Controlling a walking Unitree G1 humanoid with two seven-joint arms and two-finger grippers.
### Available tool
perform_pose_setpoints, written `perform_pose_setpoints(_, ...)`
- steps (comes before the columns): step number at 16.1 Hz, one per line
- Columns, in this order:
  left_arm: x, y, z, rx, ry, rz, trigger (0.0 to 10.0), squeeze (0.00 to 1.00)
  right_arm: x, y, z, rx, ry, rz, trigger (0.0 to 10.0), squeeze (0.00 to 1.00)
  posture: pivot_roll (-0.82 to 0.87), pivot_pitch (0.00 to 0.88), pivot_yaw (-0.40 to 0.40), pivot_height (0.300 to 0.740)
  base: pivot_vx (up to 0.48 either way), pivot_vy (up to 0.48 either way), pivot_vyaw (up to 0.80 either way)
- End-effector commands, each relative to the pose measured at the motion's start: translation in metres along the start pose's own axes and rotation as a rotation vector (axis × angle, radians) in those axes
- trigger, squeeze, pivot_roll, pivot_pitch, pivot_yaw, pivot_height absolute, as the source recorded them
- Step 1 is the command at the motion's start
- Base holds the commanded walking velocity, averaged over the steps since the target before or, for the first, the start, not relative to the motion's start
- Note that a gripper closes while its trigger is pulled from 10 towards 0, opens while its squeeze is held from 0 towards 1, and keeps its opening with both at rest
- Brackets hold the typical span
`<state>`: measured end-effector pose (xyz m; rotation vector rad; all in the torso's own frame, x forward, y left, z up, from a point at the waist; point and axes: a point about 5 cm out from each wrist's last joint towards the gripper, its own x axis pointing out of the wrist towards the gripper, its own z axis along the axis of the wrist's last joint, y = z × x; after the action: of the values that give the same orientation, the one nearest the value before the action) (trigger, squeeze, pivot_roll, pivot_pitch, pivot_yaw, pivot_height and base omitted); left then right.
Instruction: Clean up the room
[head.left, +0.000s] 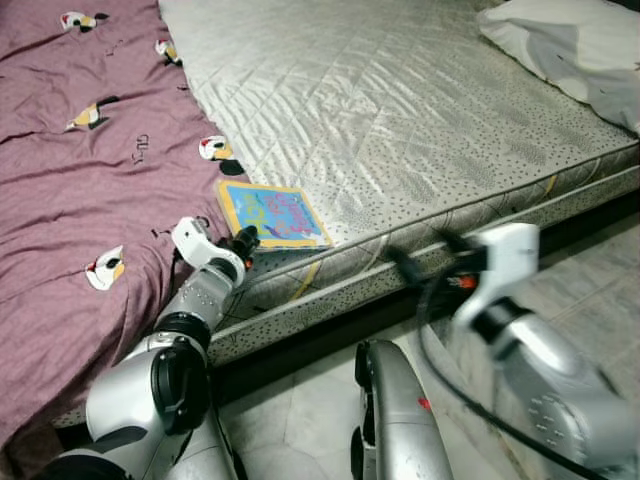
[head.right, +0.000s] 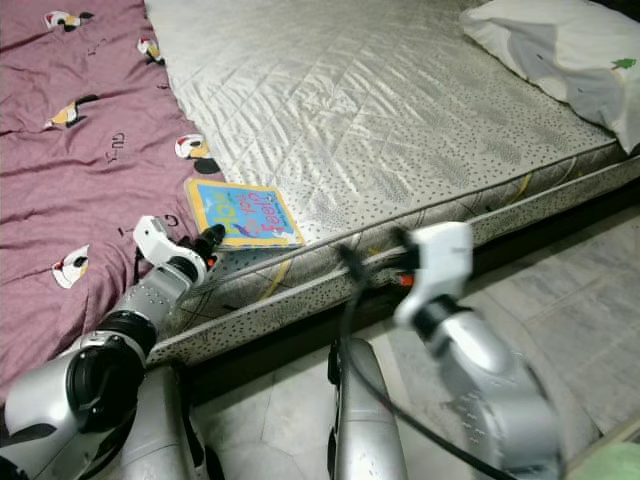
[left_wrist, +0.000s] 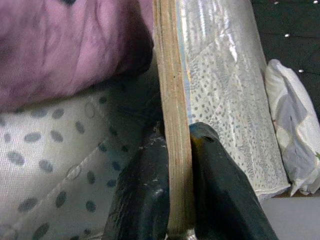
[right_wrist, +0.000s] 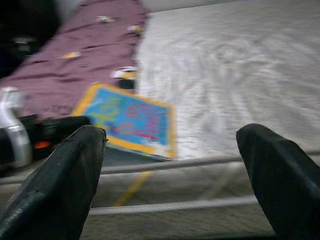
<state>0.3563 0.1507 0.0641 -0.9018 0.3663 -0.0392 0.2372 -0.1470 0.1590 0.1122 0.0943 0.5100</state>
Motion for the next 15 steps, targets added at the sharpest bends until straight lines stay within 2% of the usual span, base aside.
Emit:
perform_pose_setpoints(1, -0.001, 0.003, 0.016, 0.047, -0.050, 0.018, 0.0, 0.00, 0.006, 0.004, -0.001, -0.004, -0.007, 0.032, 10.0, 0.00, -0.19, 0.000, 0.005, 0.520, 0.000, 0.000, 0.00)
perform_pose_setpoints(3, 0.003, -0.015, 0.026, 0.195, -0.095, -0.058, 0.0, 0.00, 0.023, -0.006, -0.006, -0.015, -0.045, -0.059, 10.0, 0.00, -0.12, 0.000, 0.007, 0.520, 0.000, 0.000, 0.00)
perform_pose_setpoints(4, 0.004, -0.018, 0.027, 0.216, -0.101, -0.071, 0.0, 0.00, 0.027, -0.008, -0.006, -0.011, -0.051, -0.079, 10.0, 0.00, -0.08, 0.000, 0.001, 0.520, 0.000, 0.000, 0.00)
perform_pose_setpoints(5, 0.005, -0.029, 0.030, 0.259, -0.133, -0.122, 0.0, 0.00, 0.036, -0.015, -0.006, 0.017, -0.075, -0.131, 10.0, 0.00, -0.04, 0.000, -0.005, 0.520, 0.000, 0.000, 0.00)
perform_pose_setpoints(7, 0.002, -0.045, 0.044, 0.360, -0.238, -0.186, 0.0, 0.00, 0.057, -0.018, -0.008, 0.019, -0.105, -0.154, 10.0, 0.00, 0.03, 0.000, -0.015, 0.520, 0.000, 0.000, 0.00)
perform_pose_setpoints(8, -0.004, -0.054, 0.053, 0.452, -0.320, -0.224, 0.0, 0.00, 0.066, -0.017, -0.010, 0.025, -0.128, -0.159, 10.0, 0.00, 0.04, 0.000, -0.013, 0.520, 0.000, 0.000, 0.00)
perform_pose_setpoints(9, -0.011, -0.058, 0.060, 0.464, -0.383, -0.248, 0.0, 0.00, 0.071, -0.015, -0.012, 0.038, -0.142, -0.182, 10.0, 0.00, 0.07, 0.000, -0.009, 0.520, 0.000, 0.000, 0.00)
perform_pose_setpoints(11, -0.029, -0.065, 0.069, 0.590, -0.477, -0.286, 0.0, 0.00, 0.075, -0.017, -0.020, 0.042, -0.158, -0.273, 10.0, 0.00, 0.09, 0.000, 0.010, 0.520, 0.000, 0.000, 0.00)
perform_pose_setpoints(12, -0.036, -0.066, 0.070, 0.624, -0.497, -0.281, 0.0, 0.00, 0.077, -0.018, -0.022, 0.042, -0.166, -0.290, 10.0, 0.00, 0.08, 0.000, 0.023, 0.520, 0.000, 0.000, 0.00)
perform_pose_setpoints(13, -0.046, -0.063, 0.072, 0.751, -0.528, -0.238, 0.0, 0.00, 0.077, -0.020, -0.022, 0.046, -0.190, -0.314, 10.0, 0.00, 0.07, 0.000, 0.054, 0.520, 0.000, 0.000, 0.00)
perform_pose_setpoints(14, -0.054, -0.061, 0.073, 0.785, -0.539, -0.217, 0.0, 0.00, 0.075, -0.022, -0.022, 0.069, -0.216, -0.335, 10.0, 0.00, 0.06, 0.000, 0.059, 0.520, 0.000, 0.000, 0.00)
perform_pose_setpoints(15, -0.060, -0.058, 0.071, 0.826, -0.538, -0.182, 10.0, 0.00, 0.072, -0.025, -0.023, 0.086, -0.231, -0.354, 10.0, 0.00, 0.06, 0.000, 0.069, 0.525, 0.000, 0.000, 0.00)
